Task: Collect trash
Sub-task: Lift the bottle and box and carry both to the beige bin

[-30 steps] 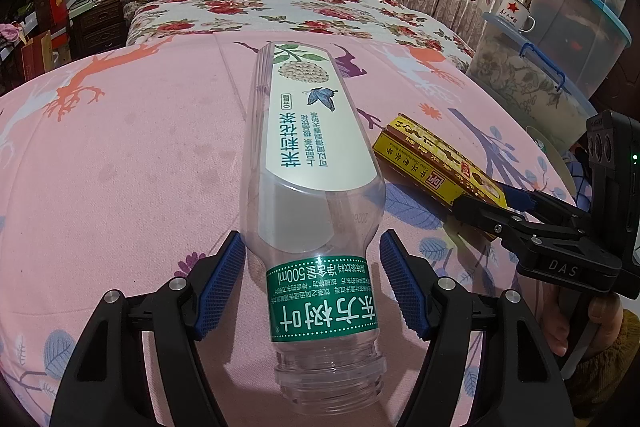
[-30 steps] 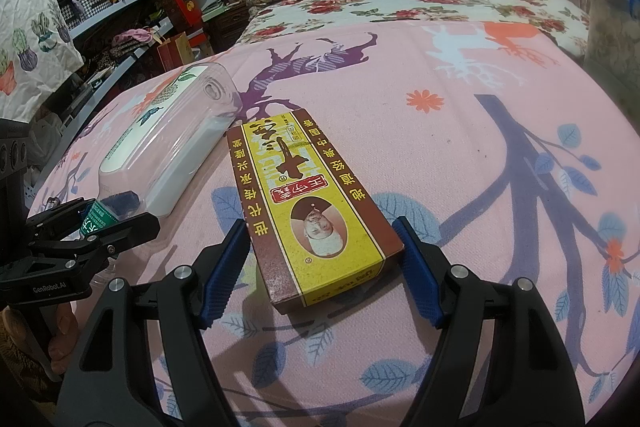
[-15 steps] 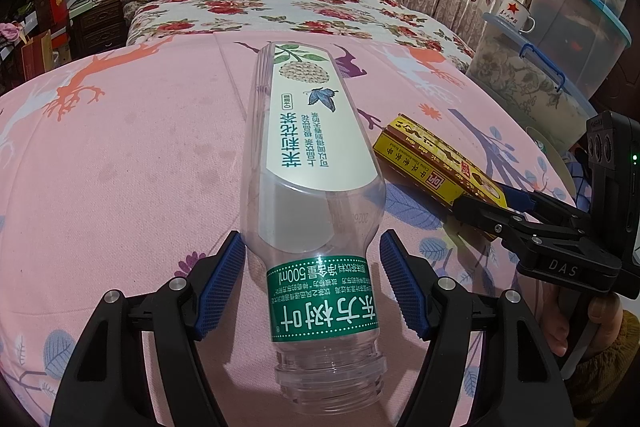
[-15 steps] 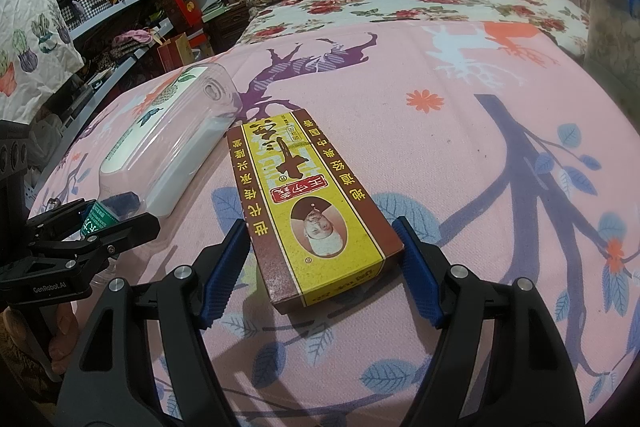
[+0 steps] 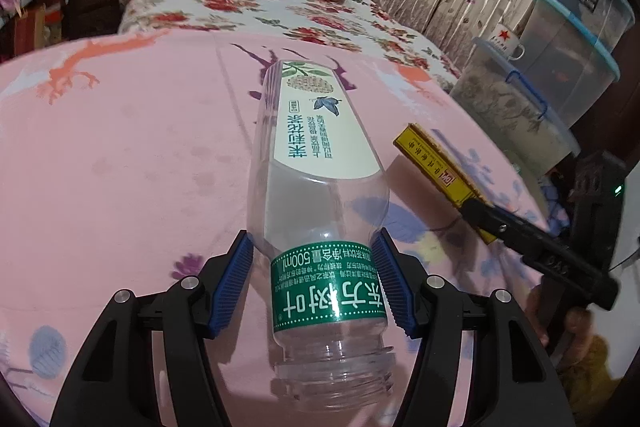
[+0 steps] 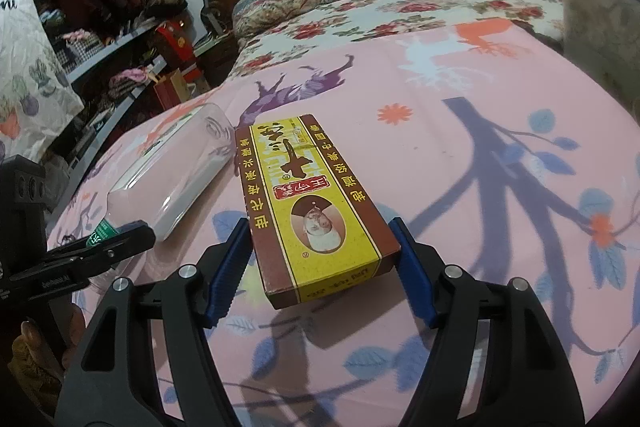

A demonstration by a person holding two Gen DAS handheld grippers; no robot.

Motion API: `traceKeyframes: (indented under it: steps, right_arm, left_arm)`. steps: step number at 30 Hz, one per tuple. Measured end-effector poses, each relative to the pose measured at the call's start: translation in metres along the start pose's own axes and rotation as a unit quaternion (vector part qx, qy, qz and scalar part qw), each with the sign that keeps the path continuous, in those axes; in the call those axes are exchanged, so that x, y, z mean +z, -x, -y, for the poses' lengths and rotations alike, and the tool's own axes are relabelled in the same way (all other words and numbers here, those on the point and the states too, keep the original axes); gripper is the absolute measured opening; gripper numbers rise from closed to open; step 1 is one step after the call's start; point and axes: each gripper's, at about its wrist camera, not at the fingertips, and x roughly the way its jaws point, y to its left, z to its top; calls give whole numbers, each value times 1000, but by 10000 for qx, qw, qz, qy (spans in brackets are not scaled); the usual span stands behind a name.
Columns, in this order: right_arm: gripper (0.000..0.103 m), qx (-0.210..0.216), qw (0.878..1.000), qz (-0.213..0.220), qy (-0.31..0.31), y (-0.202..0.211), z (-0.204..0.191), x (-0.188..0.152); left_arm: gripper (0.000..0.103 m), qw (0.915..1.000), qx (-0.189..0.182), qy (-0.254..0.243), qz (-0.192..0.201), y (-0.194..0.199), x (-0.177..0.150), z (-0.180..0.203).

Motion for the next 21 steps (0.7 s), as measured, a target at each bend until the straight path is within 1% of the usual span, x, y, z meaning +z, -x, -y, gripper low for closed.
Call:
traceKeyframes:
  steps: [1, 3, 5, 7, 11, 13, 15, 21]
  right_arm:
    - [70, -9, 10000, 35, -20, 3, 3, 1]
    - [70, -40, 9998, 179, -119, 12, 13, 4]
    - [70, -108, 9991, 316, -246, 22, 28, 7]
    - [69, -209, 9983, 387, -379, 28, 45, 9]
    - [69, -430, 9950, 434, -796, 43, 88, 7]
    - [69, -549, 9925, 521, -958, 54, 108, 3]
    - [69, -659, 9899, 619, -1092, 66, 125, 0]
    - [69, -1094, 9793, 907, -1439, 93, 180, -1]
  left_arm:
    - [58, 9999, -148, 53, -35, 0, 4, 5]
    - [58, 9998, -179, -58, -25, -1, 10, 18]
    - [58, 9992, -222, -345, -29, -6, 19, 42]
    - [58, 9978, -363, -549, -122, -16, 26, 66]
    - [58, 9927, -585, -916, -519, -56, 33, 118]
    - [57, 9900, -714, -989, -702, -74, 35, 139]
    - [57, 9880, -821, -1051, -778, -86, 38, 153]
    - [57, 9797, -1083, -1351, -1014, -131, 55, 218]
